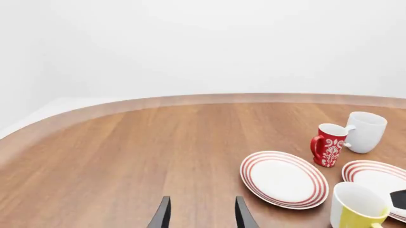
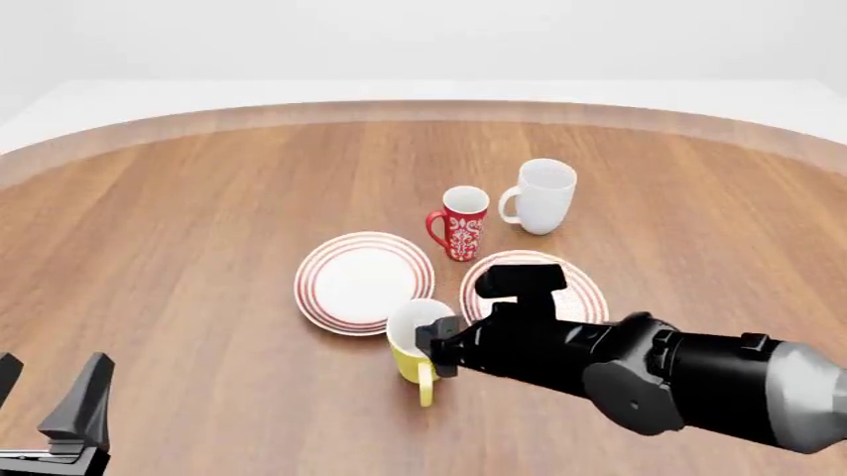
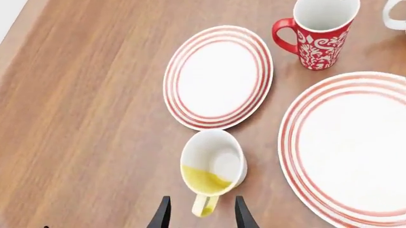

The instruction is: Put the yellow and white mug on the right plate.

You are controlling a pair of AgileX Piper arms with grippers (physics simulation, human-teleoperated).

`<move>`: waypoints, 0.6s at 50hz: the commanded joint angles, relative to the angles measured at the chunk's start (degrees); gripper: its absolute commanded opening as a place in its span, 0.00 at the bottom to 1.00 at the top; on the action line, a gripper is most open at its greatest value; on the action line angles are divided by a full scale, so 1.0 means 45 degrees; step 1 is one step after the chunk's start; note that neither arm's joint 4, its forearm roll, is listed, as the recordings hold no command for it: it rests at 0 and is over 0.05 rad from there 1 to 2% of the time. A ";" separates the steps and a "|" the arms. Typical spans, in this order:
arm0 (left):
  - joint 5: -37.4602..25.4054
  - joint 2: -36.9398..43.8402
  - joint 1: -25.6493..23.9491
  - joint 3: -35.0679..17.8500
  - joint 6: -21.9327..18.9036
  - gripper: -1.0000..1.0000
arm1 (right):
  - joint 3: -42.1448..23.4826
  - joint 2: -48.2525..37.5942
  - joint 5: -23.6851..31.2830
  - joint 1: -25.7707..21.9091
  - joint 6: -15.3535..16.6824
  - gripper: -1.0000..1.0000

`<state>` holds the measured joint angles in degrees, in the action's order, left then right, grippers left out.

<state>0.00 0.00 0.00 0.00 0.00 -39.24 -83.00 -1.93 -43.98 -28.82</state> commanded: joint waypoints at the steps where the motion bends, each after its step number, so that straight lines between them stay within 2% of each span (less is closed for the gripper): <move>1: 0.0000 0.0000 0.0000 0.0000 0.0000 1.00 | 0.0308 -0.0694 -0.0865 -0.0155 -0.0325 1.00; 30: 0.0000 0.0000 0.0000 0.0000 0.0000 1.00 | 0.0604 -0.2098 -0.2296 -0.0822 -0.1097 1.00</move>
<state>0.00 0.00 0.00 0.00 0.00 -36.97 -90.47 -10.14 -46.62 -32.55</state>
